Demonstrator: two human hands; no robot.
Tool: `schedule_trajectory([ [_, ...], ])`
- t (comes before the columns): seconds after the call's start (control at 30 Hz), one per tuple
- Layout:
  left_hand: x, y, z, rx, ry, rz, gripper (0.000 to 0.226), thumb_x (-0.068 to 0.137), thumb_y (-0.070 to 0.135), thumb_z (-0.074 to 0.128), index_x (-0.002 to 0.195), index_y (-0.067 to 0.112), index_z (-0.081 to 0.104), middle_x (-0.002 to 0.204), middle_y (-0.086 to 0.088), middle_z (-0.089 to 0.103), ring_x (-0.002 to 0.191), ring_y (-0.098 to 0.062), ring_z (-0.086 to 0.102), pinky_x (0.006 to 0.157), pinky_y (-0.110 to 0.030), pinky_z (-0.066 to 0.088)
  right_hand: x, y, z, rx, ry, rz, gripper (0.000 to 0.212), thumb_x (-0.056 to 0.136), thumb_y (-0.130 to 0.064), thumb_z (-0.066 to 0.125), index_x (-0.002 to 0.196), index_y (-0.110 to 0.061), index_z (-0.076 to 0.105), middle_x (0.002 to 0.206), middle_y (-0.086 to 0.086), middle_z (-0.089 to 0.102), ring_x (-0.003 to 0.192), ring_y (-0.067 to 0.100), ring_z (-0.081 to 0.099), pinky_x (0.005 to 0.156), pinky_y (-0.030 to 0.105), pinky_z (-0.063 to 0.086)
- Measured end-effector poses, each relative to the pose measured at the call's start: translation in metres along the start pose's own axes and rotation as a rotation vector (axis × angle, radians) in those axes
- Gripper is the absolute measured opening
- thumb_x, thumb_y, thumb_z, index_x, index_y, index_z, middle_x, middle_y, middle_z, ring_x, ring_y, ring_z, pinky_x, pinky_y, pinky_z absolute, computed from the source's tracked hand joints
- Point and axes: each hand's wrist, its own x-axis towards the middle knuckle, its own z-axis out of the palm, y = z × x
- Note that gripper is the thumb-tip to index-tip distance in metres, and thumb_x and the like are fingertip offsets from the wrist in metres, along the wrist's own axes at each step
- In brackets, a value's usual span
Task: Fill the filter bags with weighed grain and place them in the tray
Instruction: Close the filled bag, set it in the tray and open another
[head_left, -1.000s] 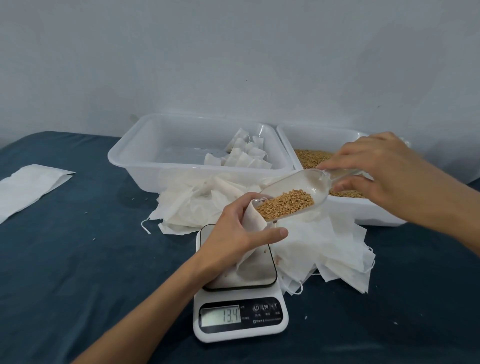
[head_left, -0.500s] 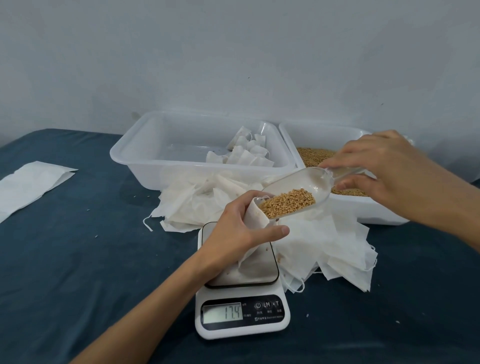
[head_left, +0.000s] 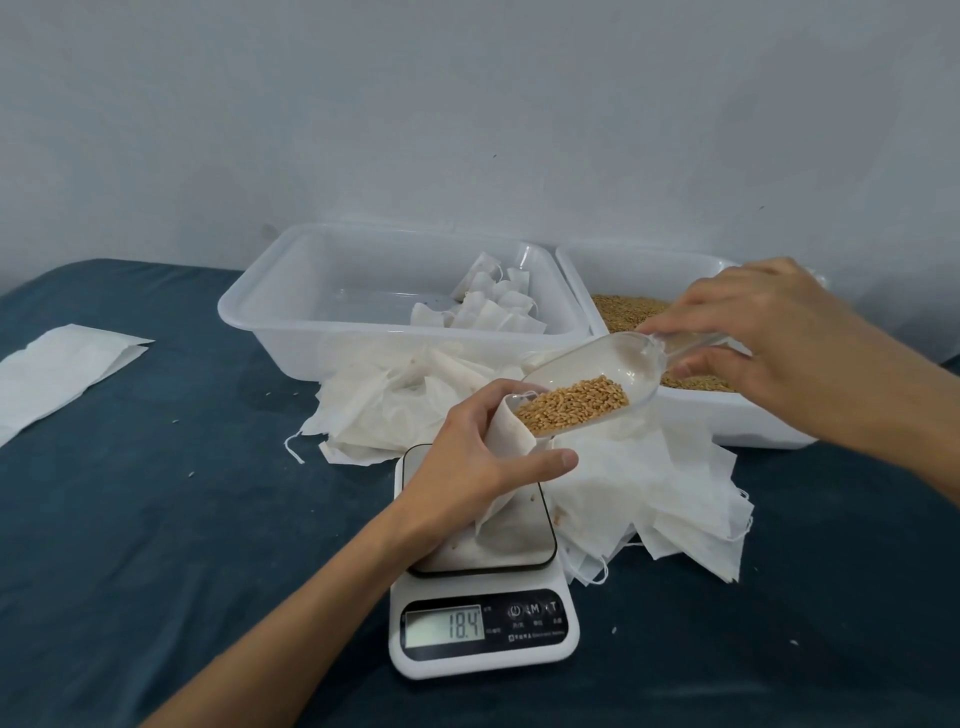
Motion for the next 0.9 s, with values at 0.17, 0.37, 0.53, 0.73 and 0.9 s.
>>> schedule_trajectory([
  [0.17,-0.0003,-0.0005,-0.0001,-0.004,-0.002,-0.006,0.054,0.071,0.033,0.089,0.121,0.03,0.067,0.122,0.002,0.073,0.115,-0.019,0.068,0.11,-0.05,0.049,0.0001,0.0004,0.001,-0.005,0.011,-0.011,0.033,0.085,-0.011,0.078,0.117,-0.02,0.075,0.102,-0.002,0.072,0.095,0.028,0.063,0.094,0.039,0.031],
  [0.37,-0.0003,-0.0008,-0.0001,-0.006,-0.002,-0.005,0.052,0.072,0.031,0.089,0.119,0.032,0.067,0.121,0.002,0.074,0.115,-0.019,0.068,0.11,-0.049,0.049,-0.0005,0.001,0.0013,-0.01,0.01,-0.011,0.033,0.086,-0.012,0.077,0.118,-0.022,0.075,0.104,-0.004,0.071,0.096,0.027,0.063,0.095,0.037,0.029],
  [0.53,-0.0001,-0.0001,-0.0002,-0.007,-0.01,-0.004,0.051,0.075,0.027,0.089,0.12,0.031,0.067,0.121,0.003,0.074,0.114,-0.018,0.069,0.11,-0.049,0.05,0.0001,0.0011,0.0006,-0.017,0.025,-0.017,0.032,0.085,-0.012,0.078,0.116,-0.02,0.075,0.101,-0.001,0.072,0.095,0.031,0.063,0.094,0.04,0.031],
  [0.73,-0.0004,0.0001,-0.0005,-0.013,-0.013,-0.006,0.05,0.075,0.026,0.089,0.12,0.031,0.067,0.121,0.002,0.074,0.113,-0.018,0.069,0.11,-0.05,0.049,0.001,0.0016,0.0007,-0.017,0.032,-0.018,0.033,0.085,-0.011,0.079,0.116,-0.019,0.075,0.101,0.0,0.072,0.095,0.032,0.064,0.095,0.045,0.033],
  [0.9,0.0001,0.0006,-0.0008,-0.016,-0.016,-0.004,0.049,0.076,0.026,0.089,0.119,0.033,0.068,0.121,0.003,0.075,0.113,-0.018,0.07,0.109,-0.049,0.051,0.0009,0.0009,0.0014,-0.02,0.035,-0.025,0.033,0.085,-0.01,0.078,0.116,-0.019,0.076,0.101,0.0,0.072,0.095,0.033,0.064,0.094,0.046,0.034],
])
